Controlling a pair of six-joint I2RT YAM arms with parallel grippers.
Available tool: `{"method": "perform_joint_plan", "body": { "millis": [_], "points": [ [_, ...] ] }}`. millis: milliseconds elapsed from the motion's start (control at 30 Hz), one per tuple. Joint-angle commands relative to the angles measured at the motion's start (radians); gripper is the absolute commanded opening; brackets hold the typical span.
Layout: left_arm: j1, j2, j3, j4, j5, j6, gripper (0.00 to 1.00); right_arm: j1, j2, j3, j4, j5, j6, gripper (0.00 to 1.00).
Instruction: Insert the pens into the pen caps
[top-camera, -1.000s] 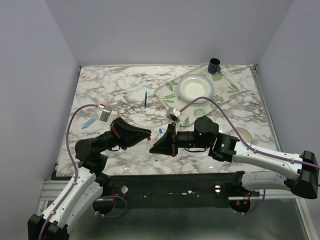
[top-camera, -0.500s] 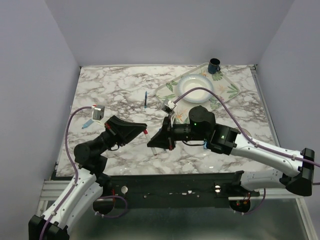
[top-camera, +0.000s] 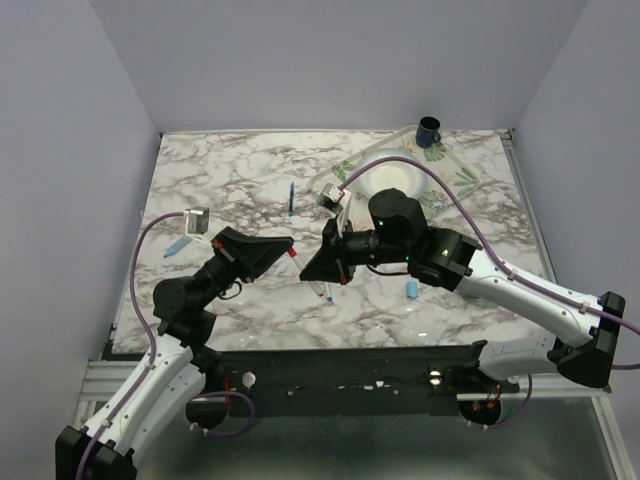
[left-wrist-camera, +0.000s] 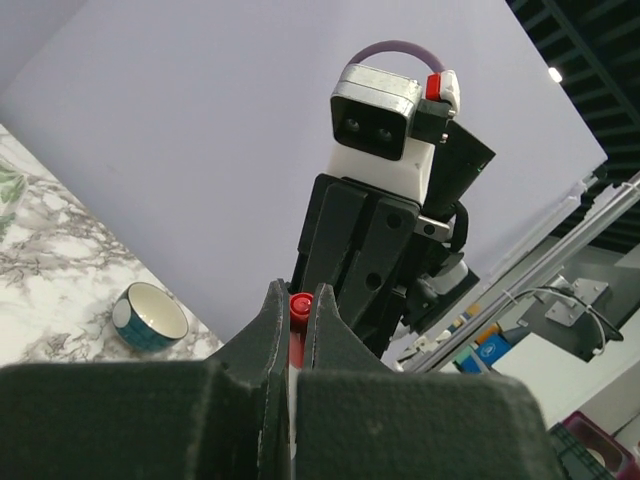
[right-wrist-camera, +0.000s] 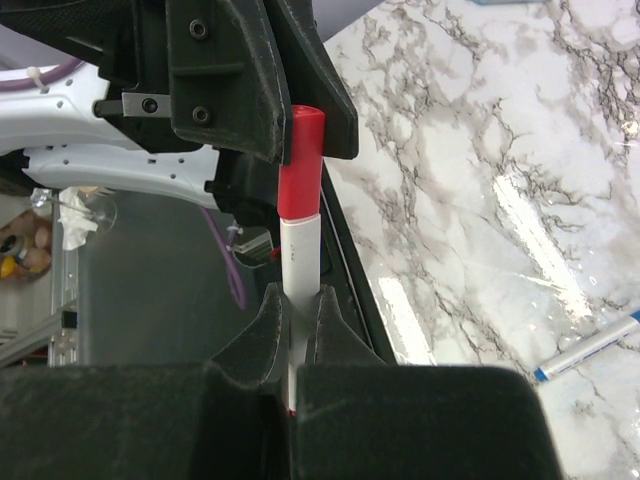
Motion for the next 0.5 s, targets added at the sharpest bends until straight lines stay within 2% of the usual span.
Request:
{"method": "perform_joint_plan", "body": {
  "millis": [0, 233, 467],
  "points": [
    [-0.083, -0.012, -0.057, -0.208, 0.217, 0.048, 0.00, -0.060, 0.014, 0.140, 0.362, 0.166, -0.023, 0.01],
    [-0.137, -0.017, -0.019, -0.388, 0.113, 0.153, 0.00, -0.059, 0.051, 0.183, 0.362, 0.258, -0.052, 0.01],
    [-0.174, 0.025, -0.029, -0.336, 0.119, 0.195, 0.00, -0.080, 0.062, 0.209, 0.367, 0.269, -0.040, 0.01]
  ]
}}
